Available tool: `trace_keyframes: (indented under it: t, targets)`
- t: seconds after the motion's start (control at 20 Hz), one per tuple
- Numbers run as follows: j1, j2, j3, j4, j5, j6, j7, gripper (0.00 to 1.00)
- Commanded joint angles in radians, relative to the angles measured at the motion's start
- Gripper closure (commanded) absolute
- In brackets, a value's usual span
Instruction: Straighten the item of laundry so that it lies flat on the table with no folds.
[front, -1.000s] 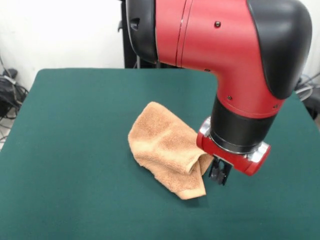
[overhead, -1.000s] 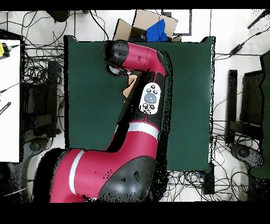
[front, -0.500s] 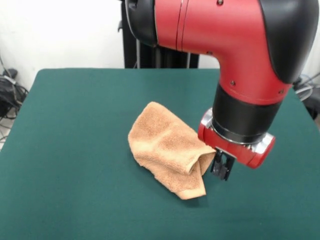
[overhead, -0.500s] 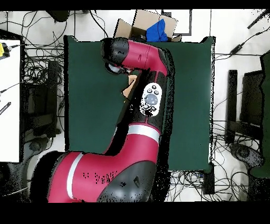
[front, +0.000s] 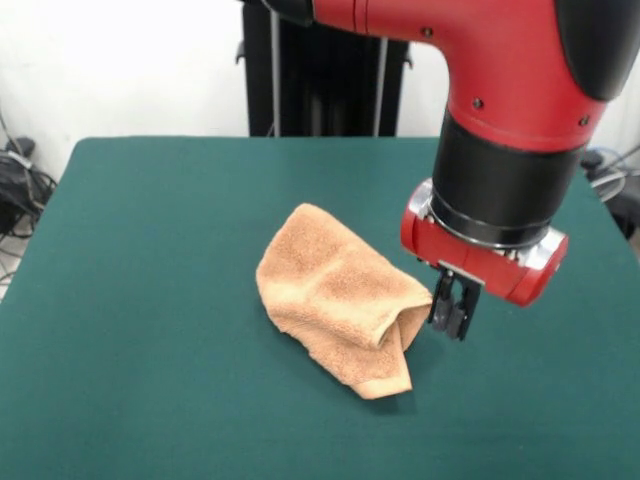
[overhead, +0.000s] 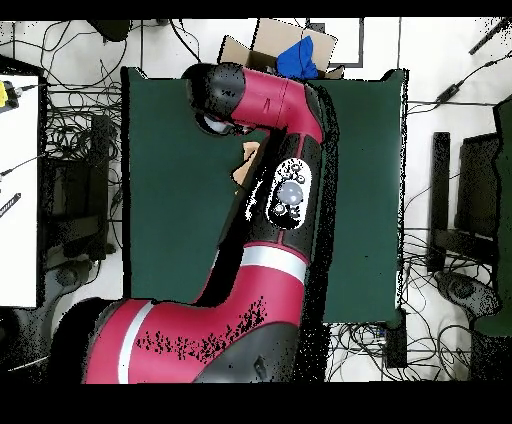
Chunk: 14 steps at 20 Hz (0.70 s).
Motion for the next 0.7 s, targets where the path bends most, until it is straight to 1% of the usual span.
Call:
trace_keyframes:
  t: [0.05, 0.35, 0.4, 0.6, 0.7]
  targets:
    - [-0.016, -0.014, 0.031, 0.182, 0.005, -0.004, 0.201, 1.00]
    - [-0.024, -0.020, 0.031, 0.187, -0.008, -0.021, 0.180, 1.00]
    - [-0.026, -0.022, 0.033, 0.190, -0.008, -0.022, 0.181, 0.00]
    - [-0.026, -0.023, 0.034, 0.191, -0.007, -0.015, 0.182, 0.00]
    - [-0.030, -0.022, 0.041, 0.185, -0.001, 0.024, 0.176, 0.00]
